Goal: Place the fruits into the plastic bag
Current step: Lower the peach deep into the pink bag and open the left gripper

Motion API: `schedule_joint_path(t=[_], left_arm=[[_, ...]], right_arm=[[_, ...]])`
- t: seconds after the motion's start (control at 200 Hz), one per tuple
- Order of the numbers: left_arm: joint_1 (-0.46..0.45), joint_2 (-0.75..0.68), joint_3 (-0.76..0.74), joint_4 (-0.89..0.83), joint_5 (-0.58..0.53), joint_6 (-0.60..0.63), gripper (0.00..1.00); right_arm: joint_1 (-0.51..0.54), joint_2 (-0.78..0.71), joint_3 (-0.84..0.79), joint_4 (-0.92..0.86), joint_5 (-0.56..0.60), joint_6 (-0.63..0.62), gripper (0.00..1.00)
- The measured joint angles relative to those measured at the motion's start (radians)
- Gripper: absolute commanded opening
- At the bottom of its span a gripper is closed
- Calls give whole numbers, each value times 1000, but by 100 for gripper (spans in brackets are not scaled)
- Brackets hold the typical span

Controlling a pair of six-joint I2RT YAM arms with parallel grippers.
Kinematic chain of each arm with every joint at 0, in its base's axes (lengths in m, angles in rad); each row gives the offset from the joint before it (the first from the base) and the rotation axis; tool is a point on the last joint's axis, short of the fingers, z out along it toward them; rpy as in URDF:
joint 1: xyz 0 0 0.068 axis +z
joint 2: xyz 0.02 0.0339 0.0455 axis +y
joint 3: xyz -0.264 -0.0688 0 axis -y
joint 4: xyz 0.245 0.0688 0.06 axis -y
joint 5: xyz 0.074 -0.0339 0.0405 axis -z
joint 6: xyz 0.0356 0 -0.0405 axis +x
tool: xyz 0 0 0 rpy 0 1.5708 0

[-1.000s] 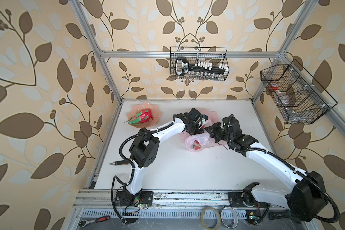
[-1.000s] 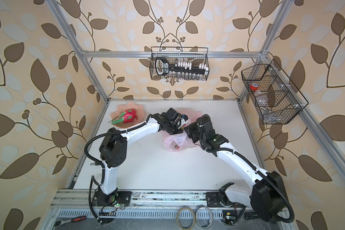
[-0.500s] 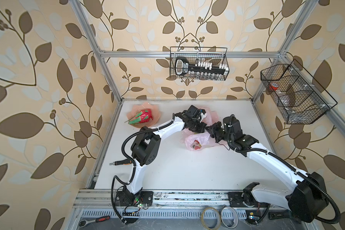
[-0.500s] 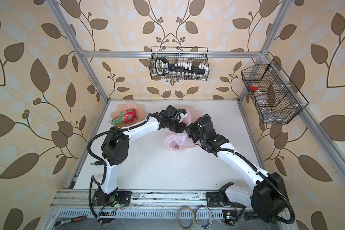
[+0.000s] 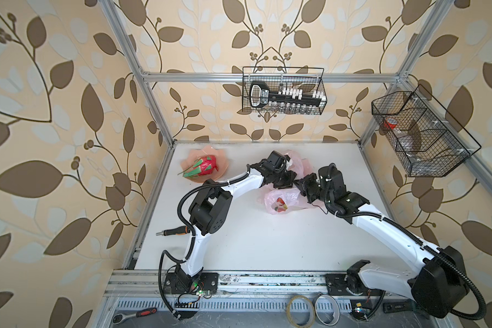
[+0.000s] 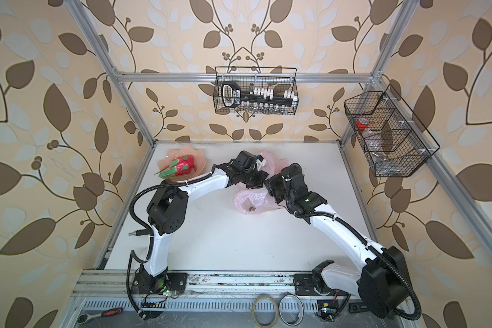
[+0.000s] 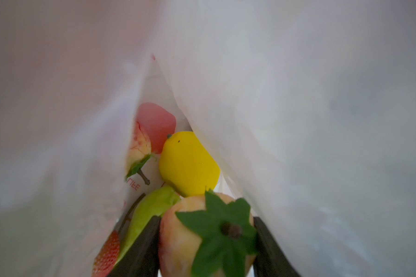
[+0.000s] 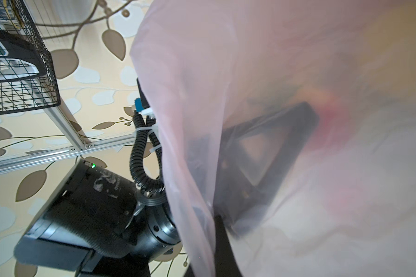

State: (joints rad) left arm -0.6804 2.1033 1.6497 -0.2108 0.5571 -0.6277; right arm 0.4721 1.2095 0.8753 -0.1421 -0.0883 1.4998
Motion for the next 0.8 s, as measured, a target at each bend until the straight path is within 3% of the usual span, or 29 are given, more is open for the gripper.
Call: schedule_joint_path(t=[0.18,0.405,0.8], left_arm=[[-1,0,-52,76,40,-64,65],[-1,0,-90,119,76,-111,81],[29,-53,-179,132,77,-111,89]], right_arm=[[2,0,0,0,-1,3,0],[4,0,0,3,-2,4,0],[4,0,0,4,-2,7,0]])
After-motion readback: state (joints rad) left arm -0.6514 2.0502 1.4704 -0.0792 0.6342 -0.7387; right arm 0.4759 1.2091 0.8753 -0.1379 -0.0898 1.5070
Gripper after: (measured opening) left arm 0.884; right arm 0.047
